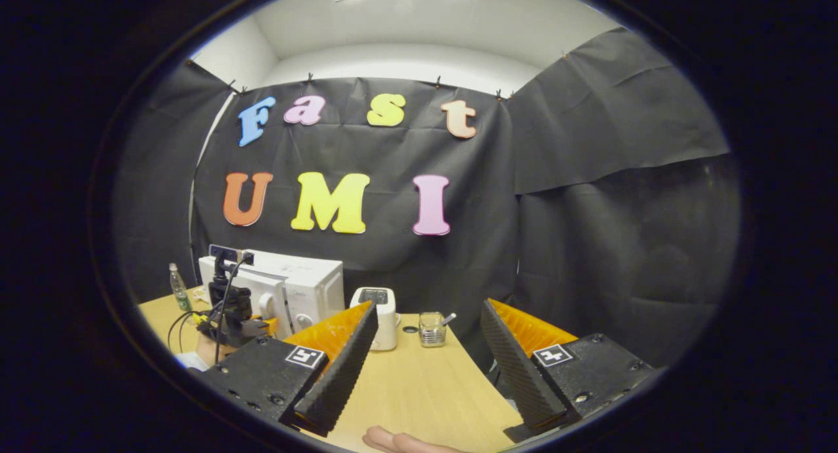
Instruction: Open the microwave oven with the left hand, put the food in, and close the microwave oven.
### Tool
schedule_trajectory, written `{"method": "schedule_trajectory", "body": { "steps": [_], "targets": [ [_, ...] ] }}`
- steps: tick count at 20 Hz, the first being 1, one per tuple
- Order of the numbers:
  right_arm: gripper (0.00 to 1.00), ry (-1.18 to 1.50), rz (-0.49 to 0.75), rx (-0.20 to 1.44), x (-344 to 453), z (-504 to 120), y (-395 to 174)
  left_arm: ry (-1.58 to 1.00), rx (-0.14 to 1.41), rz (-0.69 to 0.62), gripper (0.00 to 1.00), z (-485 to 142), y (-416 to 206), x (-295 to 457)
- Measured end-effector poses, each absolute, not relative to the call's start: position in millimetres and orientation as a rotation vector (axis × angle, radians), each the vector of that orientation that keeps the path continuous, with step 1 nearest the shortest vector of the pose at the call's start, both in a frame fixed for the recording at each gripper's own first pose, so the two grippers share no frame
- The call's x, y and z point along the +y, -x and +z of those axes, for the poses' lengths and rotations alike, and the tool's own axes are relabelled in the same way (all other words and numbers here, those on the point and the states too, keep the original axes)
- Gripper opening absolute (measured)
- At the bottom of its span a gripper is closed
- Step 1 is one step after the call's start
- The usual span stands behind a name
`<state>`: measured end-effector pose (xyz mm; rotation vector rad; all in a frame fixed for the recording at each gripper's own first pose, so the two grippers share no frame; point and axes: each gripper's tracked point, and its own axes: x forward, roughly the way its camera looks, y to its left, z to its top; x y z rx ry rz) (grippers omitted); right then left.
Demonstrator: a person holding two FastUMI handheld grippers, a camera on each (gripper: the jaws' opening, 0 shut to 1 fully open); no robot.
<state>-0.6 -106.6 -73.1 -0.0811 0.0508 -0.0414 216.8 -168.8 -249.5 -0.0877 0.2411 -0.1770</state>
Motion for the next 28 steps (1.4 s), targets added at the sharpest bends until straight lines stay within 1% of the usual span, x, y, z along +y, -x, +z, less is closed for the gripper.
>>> {"method": "schedule_trajectory", "body": {
  "steps": [1, 2, 3, 4, 5, 8, 9, 14, 15, 17, 19, 20, 22, 23, 24, 26, 28],
  "targets": [
    [1.00, 0.081, -0.039, 0.059, -104, -77, 2, 0.080, 0.237, -0.191, 0.09, -249, -208, -166],
    [1.00, 0.080, -0.035, 0.067, -100, -79, 4, 0.070, 0.232, -0.208, 0.09, -249, -200, -163],
    [0.91, 0.081, -0.030, 0.076, -96, -83, 7, 0.071, 0.229, -0.225, 0.09, -249, -191, -159],
    [0.91, 0.083, -0.023, 0.084, -91, -84, 11, 0.076, 0.238, -0.238, 0.09, -249, -183, -155],
    [1.00, 0.085, -0.015, 0.086, -87, -85, 15, 0.080, 0.242, -0.248, 0.10, -250, -172, -151],
    [1.00, 0.101, -0.005, 0.086, -78, -87, 25, 0.073, 0.248, -0.257, 0.10, -249, -148, -135],
    [0.91, 0.102, -0.001, 0.087, -74, -89, 28, 0.076, 0.252, -0.256, 0.10, -250, -138, -127],
    [0.91, 0.107, 0.024, 0.102, -59, -96, 36, 0.073, 0.241, -0.233, 0.10, -253, -95, -89],
    [0.91, 0.109, 0.028, 0.106, -56, -98, 37, 0.078, 0.252, -0.220, 0.13, -255, -86, -77],
    [0.91, 0.115, 0.039, 0.116, -50, -102, 39, 0.063, 0.243, -0.182, 0.13, -255, -65, -47],
    [0.91, 0.119, 0.051, 0.123, -43, -106, 42, 0.074, 0.273, -0.109, 0.23, -262, -33, -10],
    [1.00, 0.122, 0.056, 0.127, -41, -108, 43, 0.081, 0.287, -0.088, 0.44, -268, -23, 7],
    [1.00, 0.127, 0.068, 0.131, -33, -111, 44, 0.104, 0.286, -0.064, 0.87, -268, 5, 33],
    [0.91, 0.131, 0.071, 0.135, -30, -114, 45, 0.110, 0.281, -0.034, 0.88, -264, 16, 49],
    [1.00, 0.135, 0.072, 0.139, -27, -115, 44, 0.106, 0.275, -0.010, 0.89, -260, 25, 62],
    [1.00, 0.137, 0.082, 0.146, -17, -116, 46, 0.084, 0.248, 0.027, 0.92, -247, 39, 81],
    [1.00, 0.143, 0.089, 0.143, -8, -114, 46, 0.072, 0.207, 0.038, 0.92, -231, 50, 94]
  ]
}}
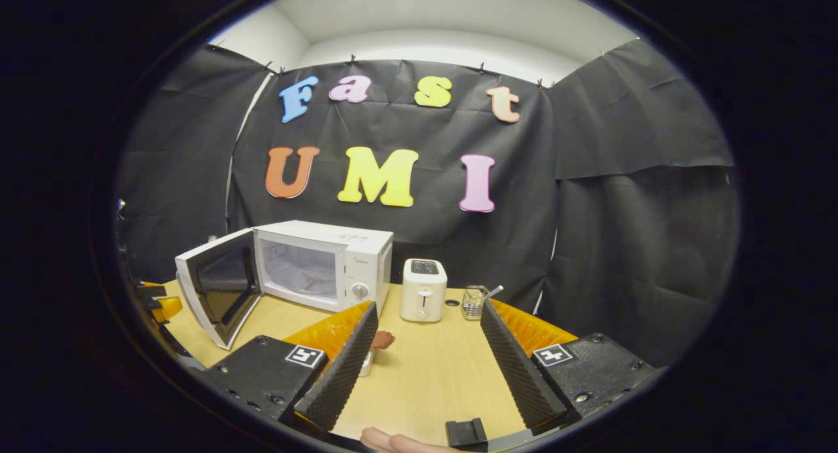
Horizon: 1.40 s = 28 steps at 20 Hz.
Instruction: Open the microwave oven with the left hand, put the food in, and close the microwave oven.
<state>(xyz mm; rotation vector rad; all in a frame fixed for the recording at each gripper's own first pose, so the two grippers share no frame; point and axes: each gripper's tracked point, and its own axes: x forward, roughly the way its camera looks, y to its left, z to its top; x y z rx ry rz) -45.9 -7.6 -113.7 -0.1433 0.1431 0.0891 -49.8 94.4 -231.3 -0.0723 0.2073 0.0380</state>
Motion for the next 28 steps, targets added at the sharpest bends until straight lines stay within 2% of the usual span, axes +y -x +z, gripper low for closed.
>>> {"method": "schedule_trajectory", "body": {
  "steps": [4, 5, 7, 8, 9, 14, 15, 16, 21, 22, 24, 25, 28],
  "targets": [
    [1.00, 0.146, 0.099, 0.139, 4, -113, 44, 0.055, 0.168, 0.033, 0.92, -207, 64, 101],
    [0.92, 0.144, 0.101, 0.138, 5, -113, 40, 0.042, 0.159, 0.029, 0.92, -200, 66, 99],
    [1.00, 0.146, 0.103, 0.148, 6, -114, 30, 0.016, 0.134, 0.046, 0.92, -182, 67, 101],
    [0.95, 0.149, 0.103, 0.157, 7, -115, 22, 0.014, 0.130, 0.060, 0.92, -173, 65, 101],
    [1.00, 0.154, 0.103, 0.169, 7, -118, 12, 0.017, 0.123, 0.067, 0.92, -163, 62, 98],
    [1.00, 0.173, 0.165, 0.265, 21, -142, -35, 0.022, 0.085, 0.049, 0.92, -117, 35, 76],
    [0.96, 0.175, 0.178, 0.288, 23, -148, -47, 0.015, 0.076, 0.038, 0.92, -111, 28, 72],
    [0.98, 0.177, 0.188, 0.307, 24, -152, -57, 0.010, 0.069, 0.030, 0.92, -105, 21, 67],
    [1.00, 0.157, 0.283, 0.470, 30, -195, -107, 0.009, 0.047, 0.063, 0.92, -77, -15, 65],
    [0.96, 0.139, 0.308, 0.509, 32, -206, -114, 0.013, 0.037, 0.071, 0.92, -73, -21, 64],
    [1.00, 0.085, 0.367, 0.601, 36, -228, -128, 0.024, 0.007, 0.085, 0.92, -64, -30, 65],
    [0.94, 0.059, 0.400, 0.650, 38, -241, -131, 0.029, -0.017, 0.088, 0.92, -59, -35, 66],
    [0.87, -0.039, 0.477, 0.795, 43, -274, -135, 0.047, -0.027, 0.117, 0.92, -62, -46, 71]
  ]
}}
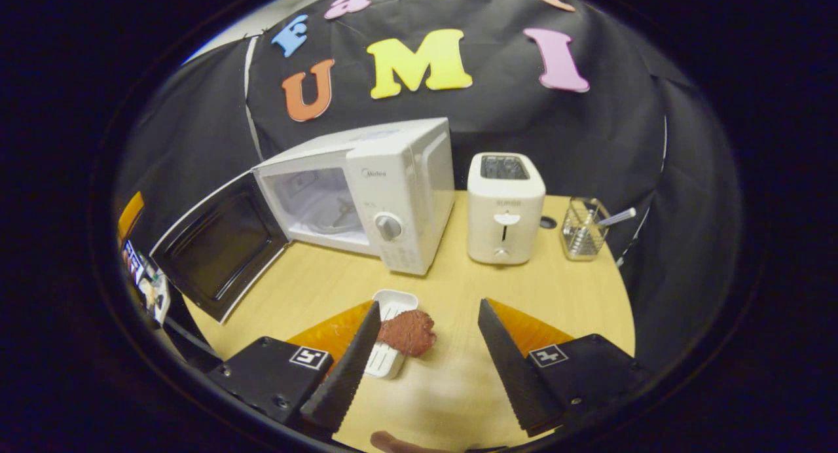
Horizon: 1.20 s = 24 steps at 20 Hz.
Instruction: Open the microwave oven with the left hand, put the food in, and close the microwave oven.
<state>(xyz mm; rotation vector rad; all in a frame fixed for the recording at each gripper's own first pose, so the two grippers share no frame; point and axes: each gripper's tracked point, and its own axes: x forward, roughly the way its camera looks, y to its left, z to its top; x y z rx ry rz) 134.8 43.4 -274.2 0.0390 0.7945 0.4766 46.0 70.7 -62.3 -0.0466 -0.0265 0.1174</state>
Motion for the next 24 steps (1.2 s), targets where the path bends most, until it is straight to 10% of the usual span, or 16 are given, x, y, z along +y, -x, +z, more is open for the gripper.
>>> {"method": "schedule_trajectory", "body": {
  "steps": [8, 12, 24],
  "targets": [
    [0.83, -0.393, 0.612, 1.049, 70, -325, -134, 0.040, 0.002, 0.146, 0.92, -74, -61, 71],
    [0.12, -0.507, 0.645, 1.114, 76, -324, -124, 0.019, 0.005, 0.143, 0.92, -76, -58, 67],
    [0.10, -0.064, 0.579, 0.678, 105, -221, -86, 0.030, -0.044, 0.122, 0.92, -71, -28, 95]
  ]
}}
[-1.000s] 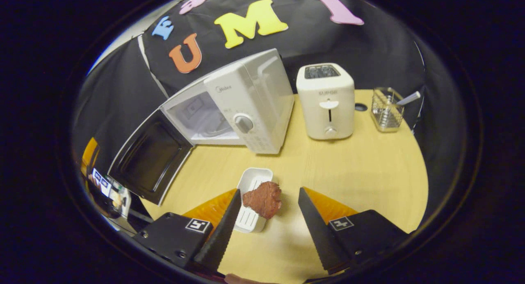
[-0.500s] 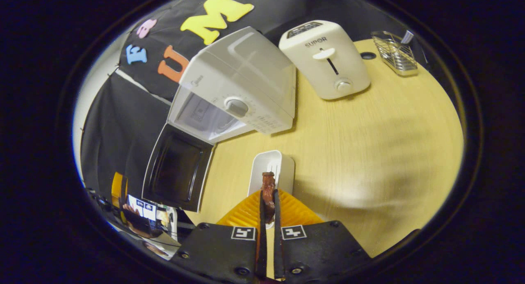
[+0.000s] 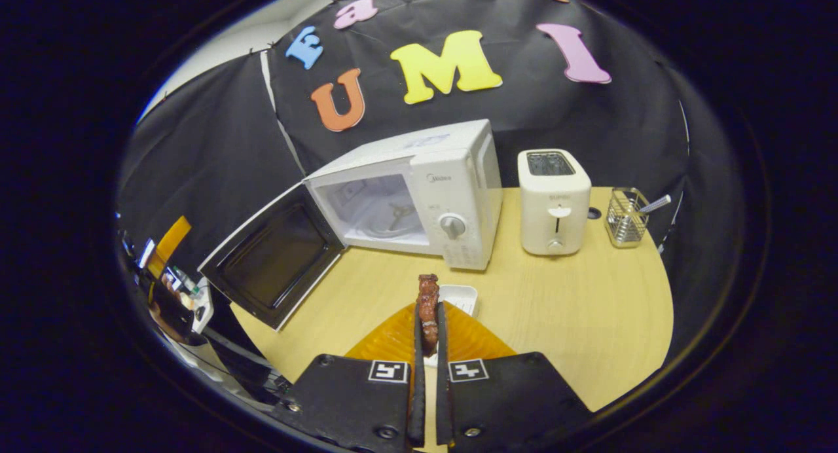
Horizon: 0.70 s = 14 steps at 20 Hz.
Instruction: Open the microwave oven with the left hand, put the food in, and close the microwave oven.
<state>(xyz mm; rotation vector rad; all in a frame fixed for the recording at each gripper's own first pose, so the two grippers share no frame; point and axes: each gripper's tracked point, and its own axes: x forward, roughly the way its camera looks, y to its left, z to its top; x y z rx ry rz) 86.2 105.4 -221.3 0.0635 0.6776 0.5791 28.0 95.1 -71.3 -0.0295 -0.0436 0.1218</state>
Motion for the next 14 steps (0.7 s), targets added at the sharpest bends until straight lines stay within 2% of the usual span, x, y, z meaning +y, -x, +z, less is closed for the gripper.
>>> {"method": "schedule_trajectory", "body": {
  "steps": [4, 14],
  "targets": [
    [0.10, 0.002, 0.529, 0.605, 137, -223, -86, 0.059, -0.046, 0.087, 0.92, -70, -18, 101],
    [0.10, 0.060, 0.426, 0.476, 245, -238, -129, 0.087, -0.044, 0.060, 0.92, -76, 3, 131]
  ]
}}
